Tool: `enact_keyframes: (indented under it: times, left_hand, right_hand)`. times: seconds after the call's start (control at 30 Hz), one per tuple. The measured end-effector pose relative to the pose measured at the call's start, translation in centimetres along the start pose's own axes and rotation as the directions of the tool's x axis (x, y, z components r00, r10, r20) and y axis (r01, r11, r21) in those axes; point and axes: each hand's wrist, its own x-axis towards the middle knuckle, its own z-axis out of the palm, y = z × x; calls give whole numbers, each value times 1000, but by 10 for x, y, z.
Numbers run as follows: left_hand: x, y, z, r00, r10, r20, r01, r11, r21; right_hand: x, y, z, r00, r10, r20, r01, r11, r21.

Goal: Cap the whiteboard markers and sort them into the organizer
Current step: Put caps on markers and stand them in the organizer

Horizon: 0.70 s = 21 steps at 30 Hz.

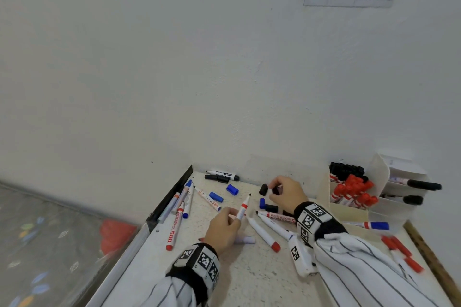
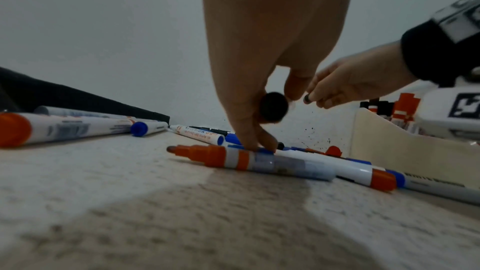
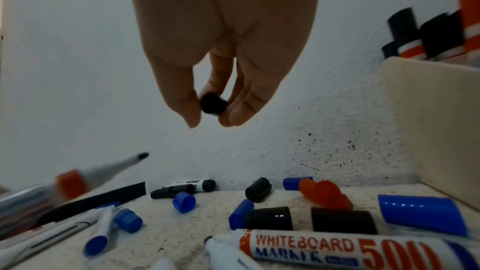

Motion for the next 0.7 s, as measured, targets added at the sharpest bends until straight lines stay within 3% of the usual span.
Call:
enact_keyframes:
  times: [0.1,0.37,0.7]
  left_hand:
    - [-3,1,5,997,78,4,-78,994,75]
    - [-16,-2,19,986,124,108,-148,955,257]
    - [-25,-4,23,977,160,140,-195,939,283]
  right_hand:
    - [-19,6,-5,1000,-7,-16,7,1000,6]
    - [-59,18,-7,998,35,45,-41,990,134]
    - [-84,19,-11,997,43,69,-52,990,131]
